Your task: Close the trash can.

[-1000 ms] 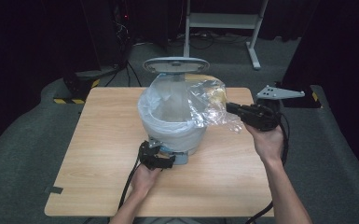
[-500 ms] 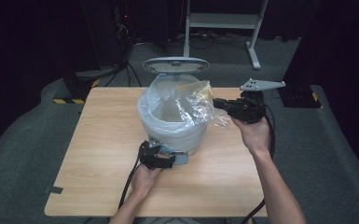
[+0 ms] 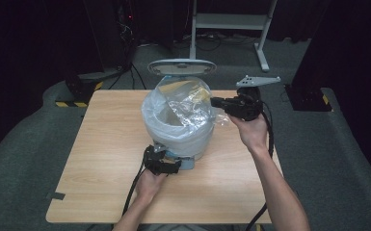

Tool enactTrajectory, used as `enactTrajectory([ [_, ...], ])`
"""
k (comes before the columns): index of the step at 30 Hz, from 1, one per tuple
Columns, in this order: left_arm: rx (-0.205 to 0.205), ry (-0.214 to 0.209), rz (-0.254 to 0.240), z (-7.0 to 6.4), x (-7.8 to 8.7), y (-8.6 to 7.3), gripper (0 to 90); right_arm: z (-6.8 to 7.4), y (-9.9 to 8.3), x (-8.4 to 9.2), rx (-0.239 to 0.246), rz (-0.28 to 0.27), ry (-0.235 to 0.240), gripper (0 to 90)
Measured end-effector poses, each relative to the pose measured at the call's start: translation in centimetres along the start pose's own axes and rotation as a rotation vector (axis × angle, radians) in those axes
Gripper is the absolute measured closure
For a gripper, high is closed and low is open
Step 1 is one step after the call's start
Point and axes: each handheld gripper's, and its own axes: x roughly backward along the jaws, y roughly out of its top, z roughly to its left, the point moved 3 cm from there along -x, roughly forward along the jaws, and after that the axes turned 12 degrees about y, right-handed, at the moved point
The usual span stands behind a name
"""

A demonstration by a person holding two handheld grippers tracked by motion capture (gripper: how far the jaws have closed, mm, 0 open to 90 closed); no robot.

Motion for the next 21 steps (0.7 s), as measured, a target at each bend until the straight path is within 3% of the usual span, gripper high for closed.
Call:
enactTrajectory([
  [21,-0.013,0.001,0.008,0.1,0.1,0.0,0.6,-1.1,1.5,-4.0,-0.002,0.031,-0.018,90.0],
])
